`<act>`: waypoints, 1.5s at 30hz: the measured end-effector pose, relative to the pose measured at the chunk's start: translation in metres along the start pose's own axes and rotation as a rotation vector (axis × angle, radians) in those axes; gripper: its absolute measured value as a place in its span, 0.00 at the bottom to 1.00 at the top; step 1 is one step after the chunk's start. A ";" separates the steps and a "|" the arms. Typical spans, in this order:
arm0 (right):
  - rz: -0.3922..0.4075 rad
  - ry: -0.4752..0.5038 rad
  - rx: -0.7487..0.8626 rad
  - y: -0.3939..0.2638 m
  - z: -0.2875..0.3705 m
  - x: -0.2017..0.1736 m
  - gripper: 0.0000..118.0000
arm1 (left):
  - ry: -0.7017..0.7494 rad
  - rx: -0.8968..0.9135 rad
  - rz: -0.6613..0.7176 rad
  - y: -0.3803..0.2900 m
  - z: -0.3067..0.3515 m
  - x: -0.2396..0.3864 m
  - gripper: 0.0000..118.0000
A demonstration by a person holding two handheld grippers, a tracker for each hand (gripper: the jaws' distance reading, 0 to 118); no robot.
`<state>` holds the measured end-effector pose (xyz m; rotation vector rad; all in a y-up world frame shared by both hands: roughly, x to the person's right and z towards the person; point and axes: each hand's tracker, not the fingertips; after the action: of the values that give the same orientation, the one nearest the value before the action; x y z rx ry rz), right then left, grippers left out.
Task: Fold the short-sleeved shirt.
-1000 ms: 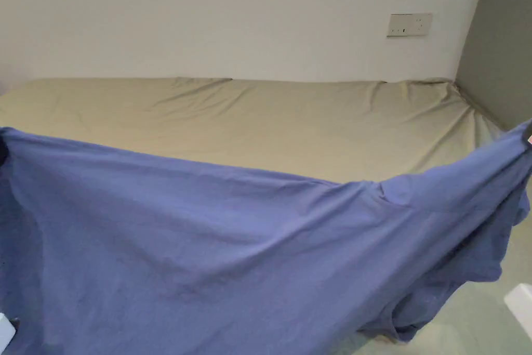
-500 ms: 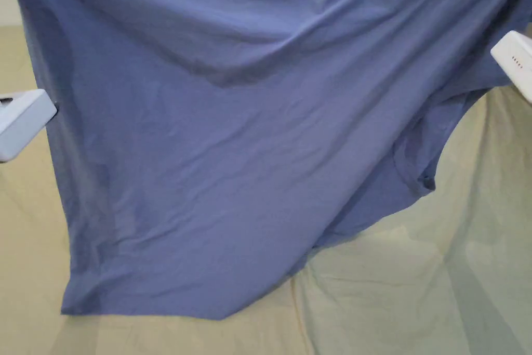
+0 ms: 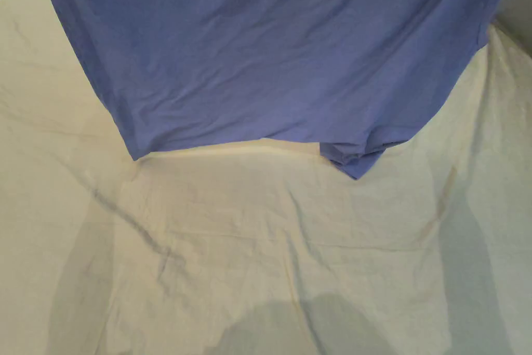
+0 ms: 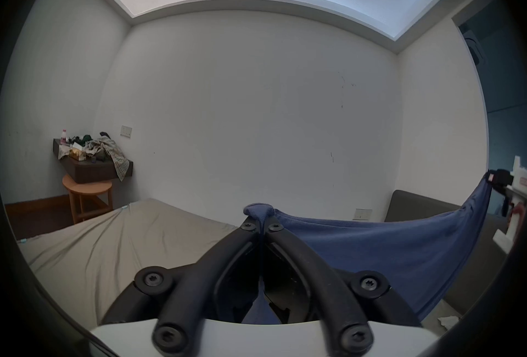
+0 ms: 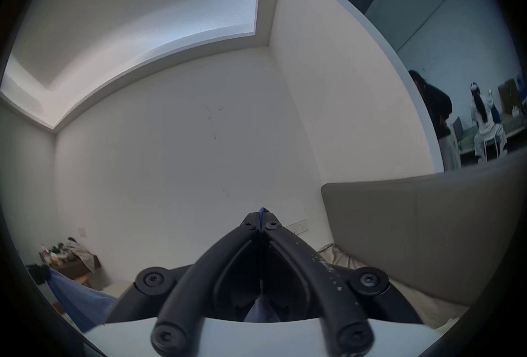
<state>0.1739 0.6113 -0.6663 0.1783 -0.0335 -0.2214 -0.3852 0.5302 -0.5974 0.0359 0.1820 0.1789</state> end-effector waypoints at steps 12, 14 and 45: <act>0.009 0.022 -0.082 -0.033 0.001 0.014 0.00 | -0.010 -0.074 -0.089 -0.023 -0.007 0.007 0.00; -0.016 0.038 -0.100 -0.041 0.008 0.022 0.00 | -0.010 -0.092 -0.086 -0.031 -0.003 0.001 0.00; -0.021 0.137 -0.616 -0.181 0.426 0.116 0.00 | 0.081 -0.369 -0.145 -0.210 0.400 -0.070 0.00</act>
<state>0.2258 0.3385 -0.2784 -0.4201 0.1718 -0.2304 -0.3428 0.3033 -0.2030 -0.3514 0.2295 0.0673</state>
